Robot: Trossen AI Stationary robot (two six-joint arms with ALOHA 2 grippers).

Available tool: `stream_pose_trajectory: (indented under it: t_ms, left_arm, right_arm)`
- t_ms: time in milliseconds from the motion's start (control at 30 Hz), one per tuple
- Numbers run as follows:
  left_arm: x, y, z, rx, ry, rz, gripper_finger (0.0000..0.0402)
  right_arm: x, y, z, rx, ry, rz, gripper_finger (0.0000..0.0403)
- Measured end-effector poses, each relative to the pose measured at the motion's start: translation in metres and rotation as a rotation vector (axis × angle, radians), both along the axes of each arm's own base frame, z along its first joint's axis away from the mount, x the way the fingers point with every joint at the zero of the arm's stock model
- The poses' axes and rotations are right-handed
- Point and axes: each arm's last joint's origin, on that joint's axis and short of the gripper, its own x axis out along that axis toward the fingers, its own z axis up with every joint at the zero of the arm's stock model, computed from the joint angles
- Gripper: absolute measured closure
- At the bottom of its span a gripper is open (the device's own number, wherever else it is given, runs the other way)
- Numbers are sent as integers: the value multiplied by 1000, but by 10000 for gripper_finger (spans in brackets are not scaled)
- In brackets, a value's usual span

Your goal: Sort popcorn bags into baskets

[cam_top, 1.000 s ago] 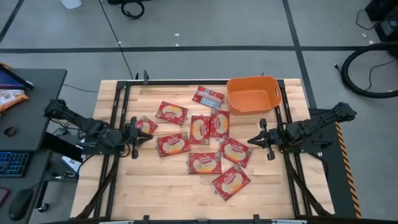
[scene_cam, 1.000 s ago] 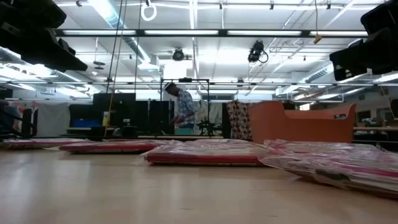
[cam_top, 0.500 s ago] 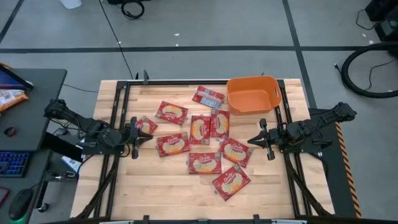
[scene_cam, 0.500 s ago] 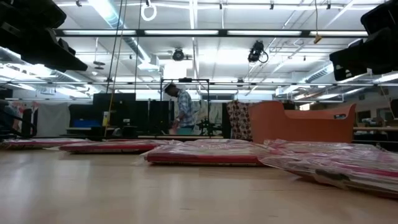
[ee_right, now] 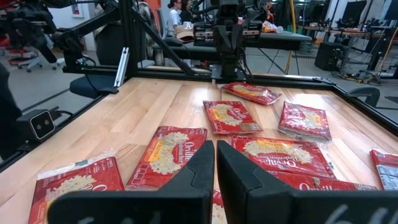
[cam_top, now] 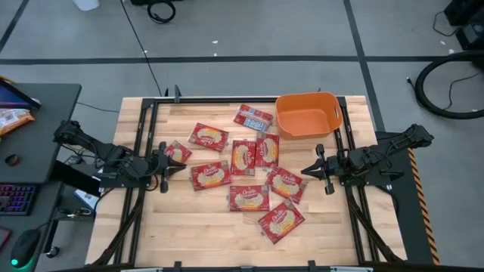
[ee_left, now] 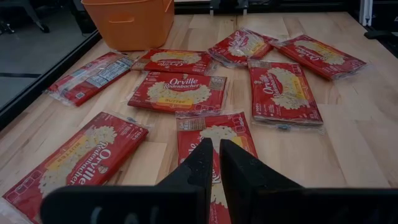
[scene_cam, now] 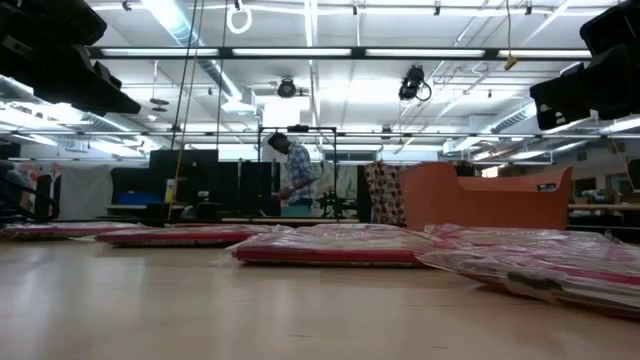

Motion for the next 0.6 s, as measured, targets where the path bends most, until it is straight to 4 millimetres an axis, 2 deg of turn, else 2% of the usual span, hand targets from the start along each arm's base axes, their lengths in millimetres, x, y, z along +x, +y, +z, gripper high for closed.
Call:
stream_pose_trajectory:
  t_ms: [267, 433, 600]
  left_arm:
    - [0, 0, 0, 3, 1, -1, 365]
    - [0, 1, 0, 188, 27, -28, 365]
    - [0, 1, 0, 220, 33, -36, 365]
  right_arm:
    - [0, 0, 0, 0, 0, 0, 380]
    - [0, 0, 0, 0, 0, 0, 380]
    - [0, 0, 0, 1, -3, 0, 380]
